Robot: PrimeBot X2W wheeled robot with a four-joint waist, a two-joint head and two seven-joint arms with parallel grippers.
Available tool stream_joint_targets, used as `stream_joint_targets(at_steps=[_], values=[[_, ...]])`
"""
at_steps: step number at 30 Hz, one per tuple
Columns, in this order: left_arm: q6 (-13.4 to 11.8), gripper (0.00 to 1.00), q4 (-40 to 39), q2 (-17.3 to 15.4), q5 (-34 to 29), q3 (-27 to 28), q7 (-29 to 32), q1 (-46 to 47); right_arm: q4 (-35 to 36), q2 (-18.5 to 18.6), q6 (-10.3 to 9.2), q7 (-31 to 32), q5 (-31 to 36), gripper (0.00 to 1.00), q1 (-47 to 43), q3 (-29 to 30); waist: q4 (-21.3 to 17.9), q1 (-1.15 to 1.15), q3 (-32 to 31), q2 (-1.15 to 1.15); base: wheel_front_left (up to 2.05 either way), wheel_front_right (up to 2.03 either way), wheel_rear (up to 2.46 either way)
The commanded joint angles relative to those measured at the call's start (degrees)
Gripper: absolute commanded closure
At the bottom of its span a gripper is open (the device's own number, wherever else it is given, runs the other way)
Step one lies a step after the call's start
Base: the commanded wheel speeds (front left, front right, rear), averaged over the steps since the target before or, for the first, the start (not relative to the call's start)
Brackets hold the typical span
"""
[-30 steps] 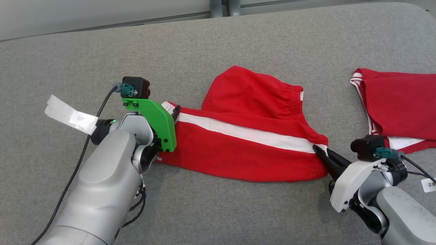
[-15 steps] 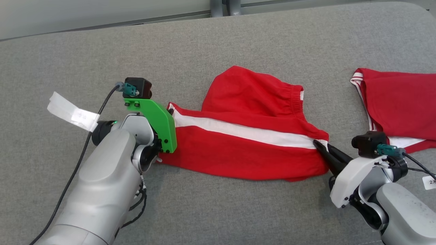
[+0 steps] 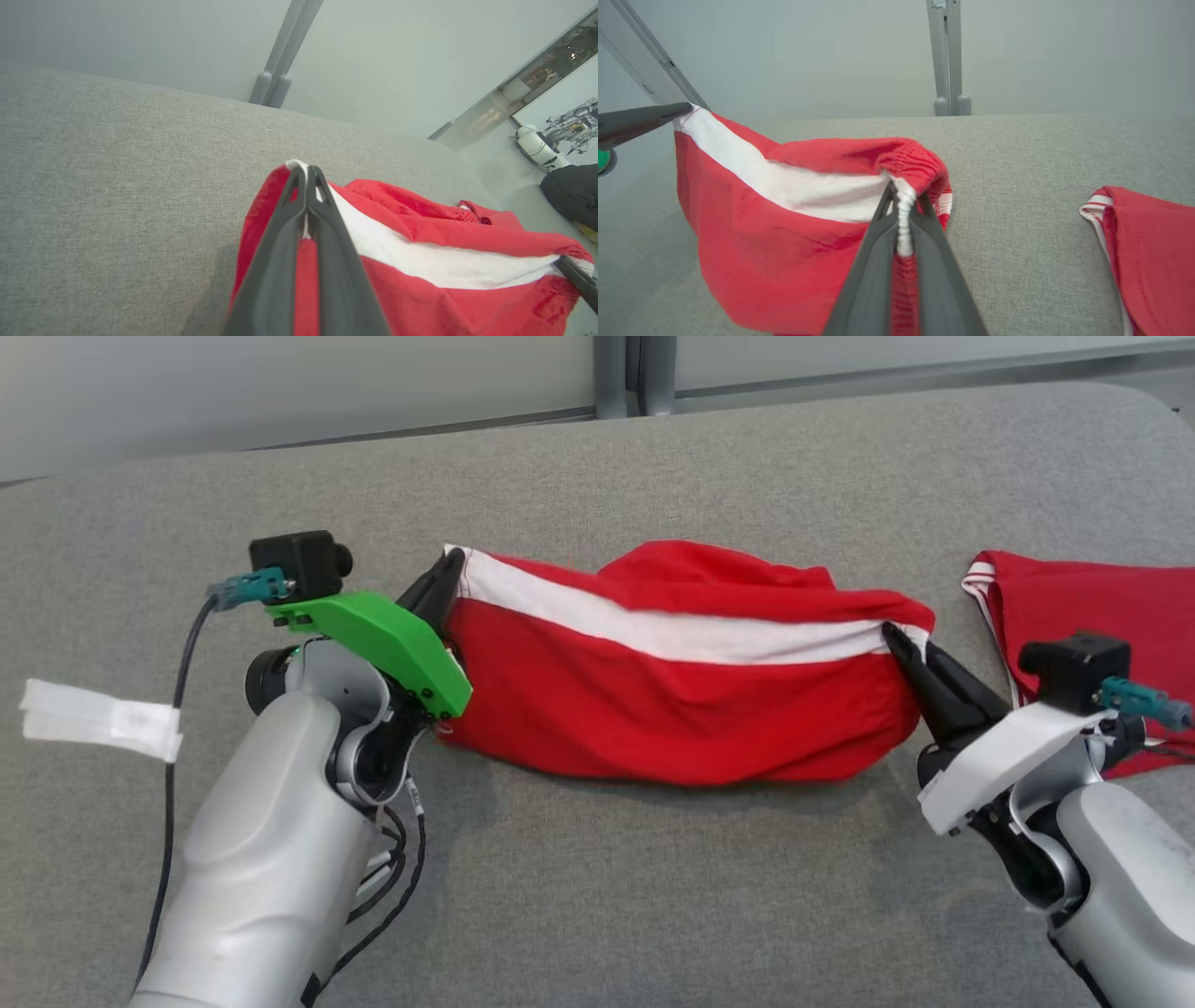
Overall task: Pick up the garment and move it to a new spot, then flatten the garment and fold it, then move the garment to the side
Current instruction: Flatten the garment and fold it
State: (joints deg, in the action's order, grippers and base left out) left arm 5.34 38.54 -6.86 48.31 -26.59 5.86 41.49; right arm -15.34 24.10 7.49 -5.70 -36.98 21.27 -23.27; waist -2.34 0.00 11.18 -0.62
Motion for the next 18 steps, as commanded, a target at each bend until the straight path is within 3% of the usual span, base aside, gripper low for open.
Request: stream_joint_targets(at_steps=[1,10,18], values=[[0.24,1.00,-2.95,-0.78,1.77,1.94,-1.95,-1.98,2.29,0.85,0.01,0.73,-1.16,1.00,0.88,0.93,0.79,0.00,-2.22,0.62,0.00,0.00,0.00],[-1.86,1.00,-20.63,-3.00,6.99,8.80,-5.90,-8.42,15.09,4.40,0.01,6.36,-3.50,1.00,1.51,5.05,2.10,0.00,-8.06,0.62,0.00,0.00,0.00],[-7.95,1.00,-42.64,-6.85,7.07,13.50,-4.77,-11.05,28.49,5.51,0.01,14.58,-4.47,1.00,1.32,11.56,2.47,0.00,-11.94,0.62,0.00,0.00,0.00]])
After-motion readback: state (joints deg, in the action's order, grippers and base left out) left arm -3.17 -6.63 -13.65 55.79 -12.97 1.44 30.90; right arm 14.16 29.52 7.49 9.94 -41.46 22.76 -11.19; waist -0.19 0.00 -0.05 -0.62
